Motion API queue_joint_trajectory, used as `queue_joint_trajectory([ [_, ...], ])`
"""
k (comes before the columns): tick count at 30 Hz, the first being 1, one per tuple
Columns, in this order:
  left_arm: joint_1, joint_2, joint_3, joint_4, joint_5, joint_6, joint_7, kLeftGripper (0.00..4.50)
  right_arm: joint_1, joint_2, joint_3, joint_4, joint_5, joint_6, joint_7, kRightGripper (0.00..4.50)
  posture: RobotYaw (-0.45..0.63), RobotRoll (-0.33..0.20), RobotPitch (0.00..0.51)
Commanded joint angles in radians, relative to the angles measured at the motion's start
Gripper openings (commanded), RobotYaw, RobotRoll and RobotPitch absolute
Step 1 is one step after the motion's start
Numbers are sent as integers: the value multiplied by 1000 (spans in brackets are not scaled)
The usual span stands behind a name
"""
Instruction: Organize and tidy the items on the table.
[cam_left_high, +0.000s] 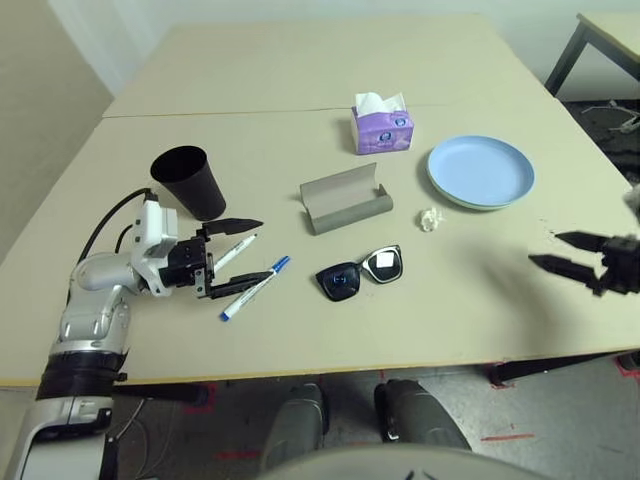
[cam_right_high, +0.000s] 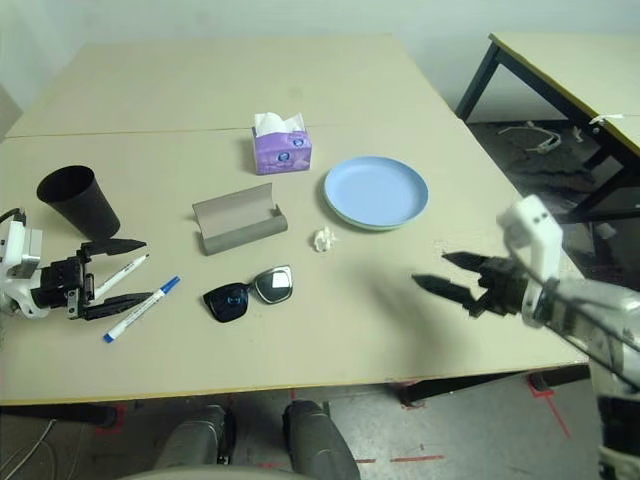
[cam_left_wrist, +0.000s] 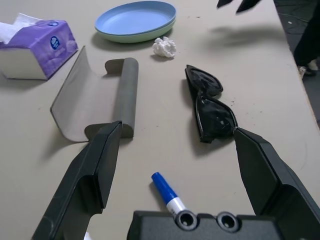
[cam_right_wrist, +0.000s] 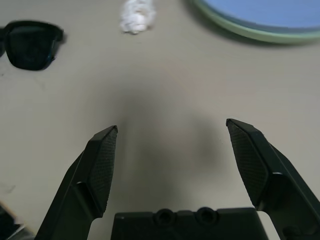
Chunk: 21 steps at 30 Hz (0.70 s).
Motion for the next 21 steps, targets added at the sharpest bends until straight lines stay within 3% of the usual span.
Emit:
queue_joint_trajectory([
  [1,7,12,-1,-9,7,11,-4,4500,-44,44,74,16,-70,-102,-47,4443,-100,0,109],
  [8,37,25,15,-63,0,36,16,4500,-196,172,173,186,-182,-249,-160,4443,-88,0,103],
  [21,45,34,22,-105,-1,65,51,4500,-347,294,269,346,-219,-289,-164,4443,-77,0,104],
])
